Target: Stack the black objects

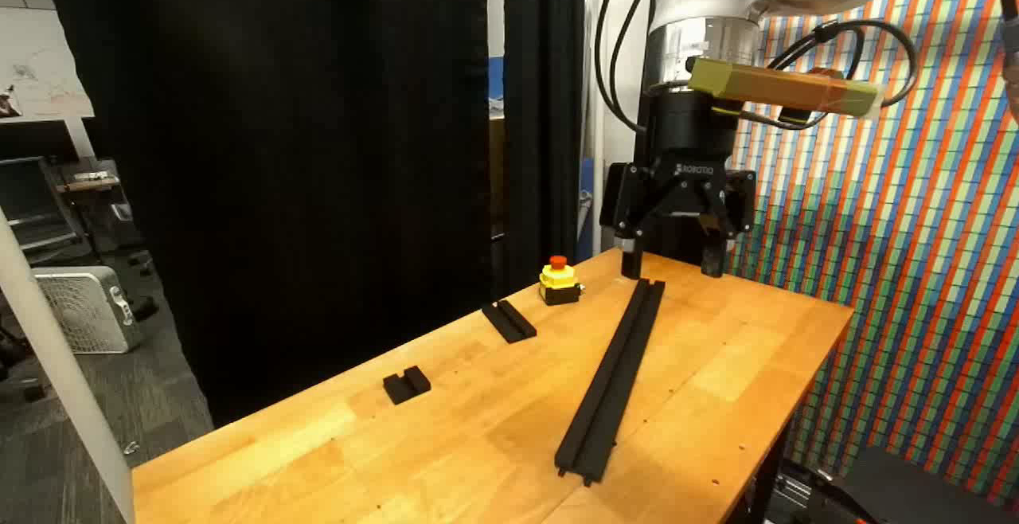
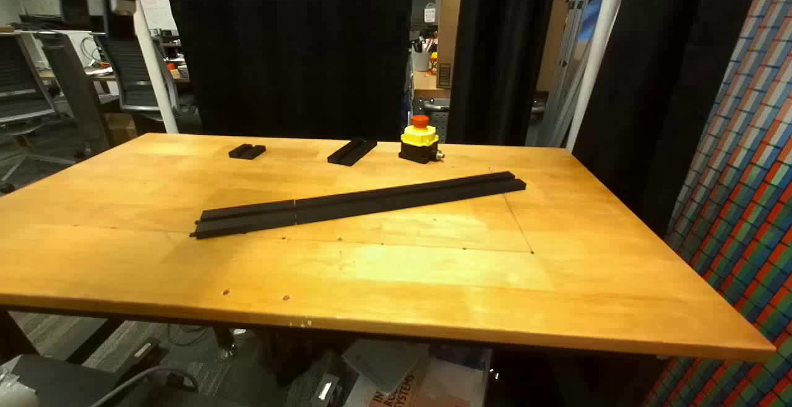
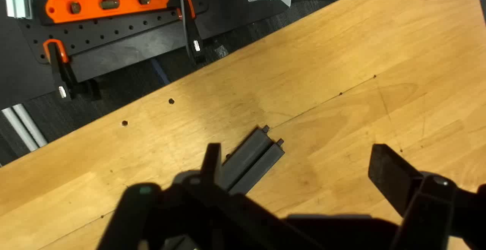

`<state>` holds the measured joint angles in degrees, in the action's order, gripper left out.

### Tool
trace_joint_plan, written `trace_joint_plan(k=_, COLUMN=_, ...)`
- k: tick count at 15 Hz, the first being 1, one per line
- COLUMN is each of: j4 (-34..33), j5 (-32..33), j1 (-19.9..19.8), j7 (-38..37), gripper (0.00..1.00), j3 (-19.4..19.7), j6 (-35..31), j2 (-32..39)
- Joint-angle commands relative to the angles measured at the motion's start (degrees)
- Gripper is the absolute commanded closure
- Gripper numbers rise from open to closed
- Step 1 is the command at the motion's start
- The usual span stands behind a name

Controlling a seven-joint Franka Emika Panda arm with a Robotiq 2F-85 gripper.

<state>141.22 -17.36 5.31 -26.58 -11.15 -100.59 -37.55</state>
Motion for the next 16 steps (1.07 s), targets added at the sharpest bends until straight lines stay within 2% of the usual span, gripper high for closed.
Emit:
trace_joint_plan(k=1, j4=-0.34, j5=-0.28, j1=-0.69, j7=0.31, gripper=0.00, j3=-0.51, j6=0.20, j2=-0.04)
trace_joint_plan(k=6, j4=-1.12, j5=-0.30, j1=-0.71, j7=0.32, gripper=0.00, j3=-0.52, j6=0.21, j2=-0.32)
trace_joint_plan(k=9, j4=1.09, j5=-0.56, j1=-1.31, j7=-1.49, gripper=0.00, j3=-1.81, j6=-3.68, j2=0.55)
trace_joint_plan(k=11, j4=4.03, j5=-1.88, j1=-1.45, j7=-3.36, gripper=0.00, j3=-2.96, j6=-9.89, j2=2.13)
trace_joint_plan(k=14, j4=8.74, j5=-5.71, j1=-0.37, j7=-6.59, gripper=0.00, j3=-4.98, j6=-22.78, j2=7.52)
trace_joint_plan(k=16, j4=10.60, j5=-7.26, j1=-0.39, j7=-11.72, gripper=0.00, j3=-6.87, j6=-31.08, j2=12.00)
